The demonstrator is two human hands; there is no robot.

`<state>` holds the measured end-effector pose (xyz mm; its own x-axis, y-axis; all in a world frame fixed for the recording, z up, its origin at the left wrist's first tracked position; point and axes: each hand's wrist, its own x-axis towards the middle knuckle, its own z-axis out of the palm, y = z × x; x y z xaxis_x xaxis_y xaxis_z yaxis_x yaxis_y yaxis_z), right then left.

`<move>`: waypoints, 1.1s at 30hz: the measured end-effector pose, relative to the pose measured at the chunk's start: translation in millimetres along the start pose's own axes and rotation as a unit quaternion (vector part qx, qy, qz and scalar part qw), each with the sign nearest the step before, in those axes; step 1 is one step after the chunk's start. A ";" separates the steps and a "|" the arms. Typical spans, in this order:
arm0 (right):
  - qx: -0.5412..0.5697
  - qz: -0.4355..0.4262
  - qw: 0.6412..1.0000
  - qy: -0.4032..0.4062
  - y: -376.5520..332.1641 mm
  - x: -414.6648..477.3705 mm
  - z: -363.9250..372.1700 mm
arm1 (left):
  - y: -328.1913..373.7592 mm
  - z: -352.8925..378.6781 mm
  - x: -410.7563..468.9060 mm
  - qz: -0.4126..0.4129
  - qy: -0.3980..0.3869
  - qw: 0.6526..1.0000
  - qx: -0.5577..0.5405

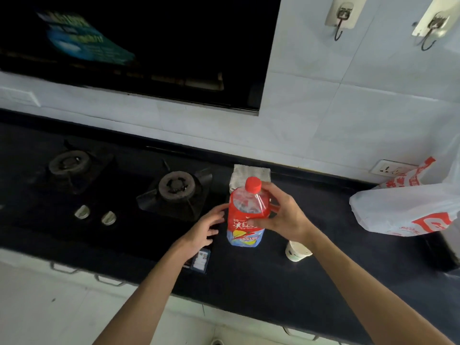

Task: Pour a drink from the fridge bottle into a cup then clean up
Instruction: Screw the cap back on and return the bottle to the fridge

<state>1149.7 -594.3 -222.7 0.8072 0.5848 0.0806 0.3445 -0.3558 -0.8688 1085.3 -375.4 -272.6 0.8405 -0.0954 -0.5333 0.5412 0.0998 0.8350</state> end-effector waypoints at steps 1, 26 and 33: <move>0.003 -0.016 1.000 -0.003 -12.2 6.6 -5.2 | 7.1 -1.1 -3.9 -0.004 0.020 0.999 -0.039; 0.076 -0.306 0.933 -0.172 -221.1 58.6 -16.5 | 85.6 -0.3 -206.5 0.196 0.211 0.860 -0.420; 0.104 -0.349 0.890 -0.275 -295.5 44.0 52.1 | 47.6 -18.9 -306.7 0.258 0.303 0.808 -0.434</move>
<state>1058.5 -425.5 12.1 0.0560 0.8991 0.4341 0.5277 0.3425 -0.7774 853.8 -322.7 -71.8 0.6760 0.6574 -0.3328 -0.2927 0.6541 0.6975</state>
